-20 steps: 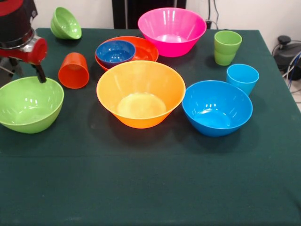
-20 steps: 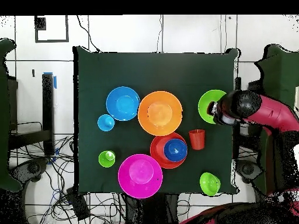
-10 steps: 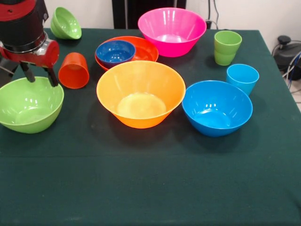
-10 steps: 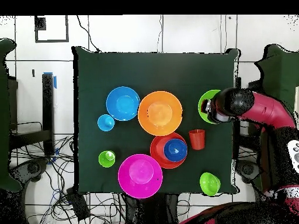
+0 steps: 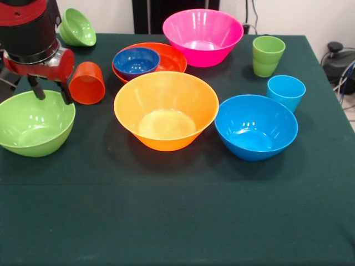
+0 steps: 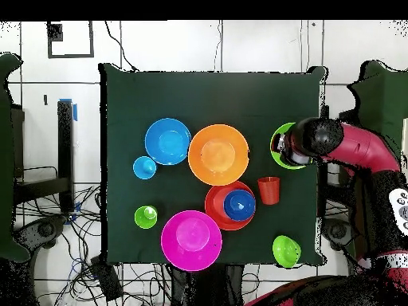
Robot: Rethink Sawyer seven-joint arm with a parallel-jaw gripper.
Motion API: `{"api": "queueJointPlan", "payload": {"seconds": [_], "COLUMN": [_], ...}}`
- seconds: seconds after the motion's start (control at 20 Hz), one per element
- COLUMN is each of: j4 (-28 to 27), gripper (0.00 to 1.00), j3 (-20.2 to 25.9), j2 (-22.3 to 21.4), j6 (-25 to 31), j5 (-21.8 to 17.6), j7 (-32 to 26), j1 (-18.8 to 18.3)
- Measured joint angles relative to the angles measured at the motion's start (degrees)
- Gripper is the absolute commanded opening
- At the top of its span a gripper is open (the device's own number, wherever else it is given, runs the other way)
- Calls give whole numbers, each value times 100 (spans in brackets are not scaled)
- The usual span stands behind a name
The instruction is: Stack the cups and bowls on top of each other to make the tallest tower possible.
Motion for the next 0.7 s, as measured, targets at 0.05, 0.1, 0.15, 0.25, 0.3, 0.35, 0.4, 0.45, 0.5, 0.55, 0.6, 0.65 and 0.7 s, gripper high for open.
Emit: {"api": "queueJointPlan", "payload": {"seconds": [0.05, 0.1, 0.15, 0.25, 0.3, 0.35, 0.4, 0.45, 0.5, 0.55, 0.6, 0.65, 0.7], "j4": [0, 0, 4, 23, 35, 57, 111, 174, 224, 261, 298, 340, 401], "gripper": [100, 100, 100, 100, 100, 100, 100, 100, 100, 100, 100, 100, 100], "j3": [1, 2, 3, 28, 43, 68, 123, 189, 243, 281, 319, 361, 428], "j2": [0, 0, -1, 0, 1, 2, 7, 12, 18, 24, 29, 42, 69], "j6": [0, 0, 0, -1, -1, -1, 0, -1, -1, -1, -1, 0, -1], "j5": [-2, -5, -8, -7, -5, 2, 27, 55, 70, 80, 89, 99, 114], "j7": [0, 0, 0, 0, 0, 0, 0, 0, 0, 0, 0, 0, 0], "j1": [0, 0, -1, -9, -15, -27, -58, -96, -125, -143, -161, -181, -214]}}
